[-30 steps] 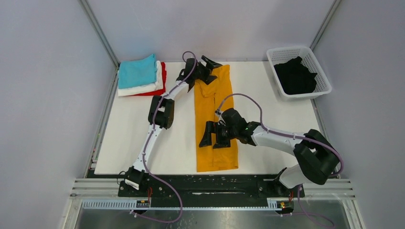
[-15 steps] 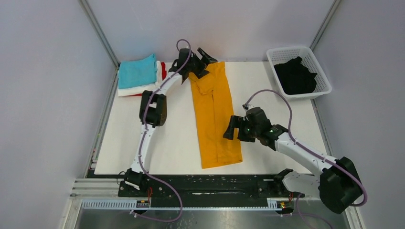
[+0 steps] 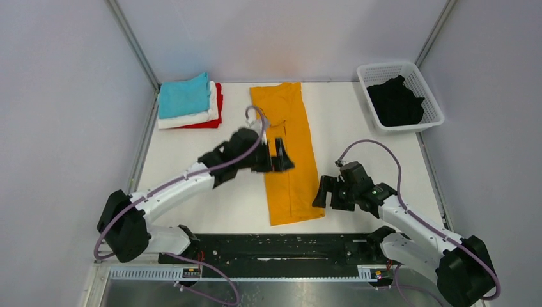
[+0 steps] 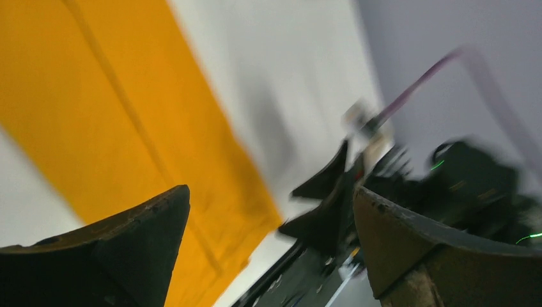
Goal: Fold and stack the t-shirts
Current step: Grab the bottom of the folded rectangular tshirt with both arms
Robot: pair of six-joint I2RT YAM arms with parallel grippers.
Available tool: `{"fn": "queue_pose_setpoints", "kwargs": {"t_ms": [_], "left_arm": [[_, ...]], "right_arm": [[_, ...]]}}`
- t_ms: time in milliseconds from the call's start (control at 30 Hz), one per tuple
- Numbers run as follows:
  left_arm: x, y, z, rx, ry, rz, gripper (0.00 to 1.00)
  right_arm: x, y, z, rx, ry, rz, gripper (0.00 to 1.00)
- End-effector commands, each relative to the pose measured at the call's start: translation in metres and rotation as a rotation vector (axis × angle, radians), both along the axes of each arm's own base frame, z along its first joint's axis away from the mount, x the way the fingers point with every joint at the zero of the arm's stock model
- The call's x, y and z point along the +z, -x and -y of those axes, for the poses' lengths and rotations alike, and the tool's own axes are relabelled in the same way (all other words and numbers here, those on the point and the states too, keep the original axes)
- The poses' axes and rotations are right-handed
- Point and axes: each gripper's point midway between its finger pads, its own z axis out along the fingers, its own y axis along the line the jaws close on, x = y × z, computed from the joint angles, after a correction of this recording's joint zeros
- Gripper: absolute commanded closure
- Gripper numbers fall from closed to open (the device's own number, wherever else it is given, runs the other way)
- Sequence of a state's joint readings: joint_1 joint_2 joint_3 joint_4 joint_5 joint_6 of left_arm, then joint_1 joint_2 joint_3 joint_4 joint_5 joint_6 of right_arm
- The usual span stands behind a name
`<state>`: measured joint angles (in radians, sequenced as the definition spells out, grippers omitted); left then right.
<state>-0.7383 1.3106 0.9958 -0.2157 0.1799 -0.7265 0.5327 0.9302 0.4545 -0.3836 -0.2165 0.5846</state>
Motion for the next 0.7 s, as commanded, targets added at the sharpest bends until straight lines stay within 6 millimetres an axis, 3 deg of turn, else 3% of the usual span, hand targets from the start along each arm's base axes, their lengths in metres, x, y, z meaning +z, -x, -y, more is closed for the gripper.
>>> {"fn": "queue_pose_setpoints", "kwargs": {"t_ms": [0, 167, 333, 500, 667], "left_arm": [[-0.091, 0.056, -0.037, 0.059, -0.242, -0.130, 0.02], [-0.121, 0.112, -0.050, 0.052, -0.313, -0.189, 0.04], [-0.146, 0.143, -0.048, 0.025, -0.363, -0.242, 0.14], [-0.164, 0.151, -0.042, 0.009, -0.437, -0.252, 0.22], [-0.171, 0.150, -0.030, -0.008, -0.440, -0.259, 0.35]], "right_arm": [[-0.011, 0.012, 0.004, 0.036, 0.073, -0.032, 0.12], [-0.022, 0.016, -0.002, 0.053, 0.103, -0.055, 0.22], [-0.032, 0.021, 0.004, 0.028, 0.137, -0.089, 0.51], [-0.037, 0.027, 0.013, 0.012, 0.165, -0.106, 0.85], [-0.046, 0.032, 0.016, -0.025, 0.163, -0.132, 0.96]]}}
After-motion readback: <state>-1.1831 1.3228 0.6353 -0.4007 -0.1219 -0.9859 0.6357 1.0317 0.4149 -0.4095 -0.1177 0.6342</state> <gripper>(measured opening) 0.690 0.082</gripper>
